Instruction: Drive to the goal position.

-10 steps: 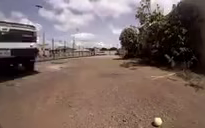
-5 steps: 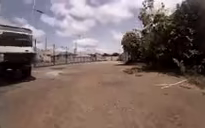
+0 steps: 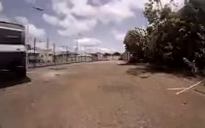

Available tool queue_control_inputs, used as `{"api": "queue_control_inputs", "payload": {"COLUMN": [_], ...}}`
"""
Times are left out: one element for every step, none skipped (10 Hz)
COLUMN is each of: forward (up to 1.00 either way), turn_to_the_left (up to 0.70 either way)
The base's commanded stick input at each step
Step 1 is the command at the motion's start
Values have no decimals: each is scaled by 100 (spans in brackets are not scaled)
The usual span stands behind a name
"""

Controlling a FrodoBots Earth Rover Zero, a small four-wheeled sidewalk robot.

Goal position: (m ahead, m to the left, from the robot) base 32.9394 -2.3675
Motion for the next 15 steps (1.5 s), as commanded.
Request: {"api": "queue_control_inputs", "payload": {"forward": [85, 85, 85, 85, 85, 85, 85, 85, 85, 85, 85, 85, 85, 85, 85], "turn_to_the_left": [-34, -34, -34, -34, -34, -34, -34, -34, -26, -13, 0, 0, 0, 0, 0]}}
